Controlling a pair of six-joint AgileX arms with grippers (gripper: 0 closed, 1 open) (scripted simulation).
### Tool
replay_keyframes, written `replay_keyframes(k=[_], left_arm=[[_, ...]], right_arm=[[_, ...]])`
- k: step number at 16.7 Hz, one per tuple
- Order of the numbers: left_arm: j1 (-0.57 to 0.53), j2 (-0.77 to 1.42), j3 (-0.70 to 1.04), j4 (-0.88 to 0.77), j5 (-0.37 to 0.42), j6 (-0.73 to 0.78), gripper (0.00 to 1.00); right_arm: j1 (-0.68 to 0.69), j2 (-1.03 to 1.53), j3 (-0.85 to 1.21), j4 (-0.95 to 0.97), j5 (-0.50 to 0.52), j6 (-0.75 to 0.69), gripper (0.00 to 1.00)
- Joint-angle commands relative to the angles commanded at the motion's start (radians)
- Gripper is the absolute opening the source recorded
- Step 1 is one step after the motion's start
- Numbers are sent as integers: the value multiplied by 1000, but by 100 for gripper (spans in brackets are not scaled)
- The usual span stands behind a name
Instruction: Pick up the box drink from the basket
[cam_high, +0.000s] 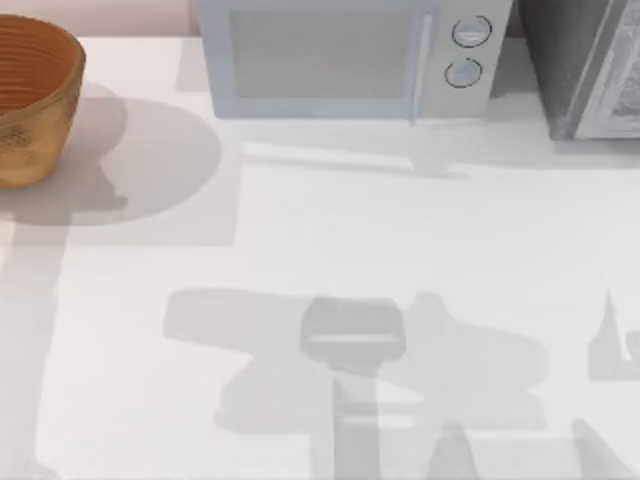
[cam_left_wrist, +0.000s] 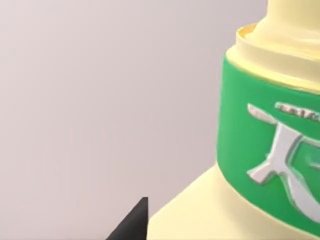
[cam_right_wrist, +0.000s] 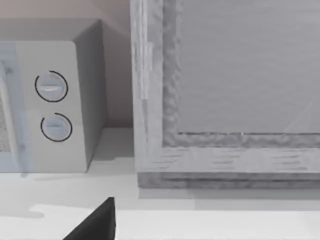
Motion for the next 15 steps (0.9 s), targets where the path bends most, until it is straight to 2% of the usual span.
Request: replay_keyframes(k=[4, 8, 11, 15], left_arm=[[-54, -467, -289, -123, -60, -1, 0], [-103, -797, -551, -237, -114, 0, 0], [-128, -933, -677, -295, -142, 0, 0], [-137, -974, -716, -315, -152, 1, 0]], right_arm=[[0, 0, 0, 0, 0, 0, 100], [0, 0, 0, 0, 0, 0, 100], [0, 0, 0, 0, 0, 0, 100], [0, 0, 0, 0, 0, 0, 100]])
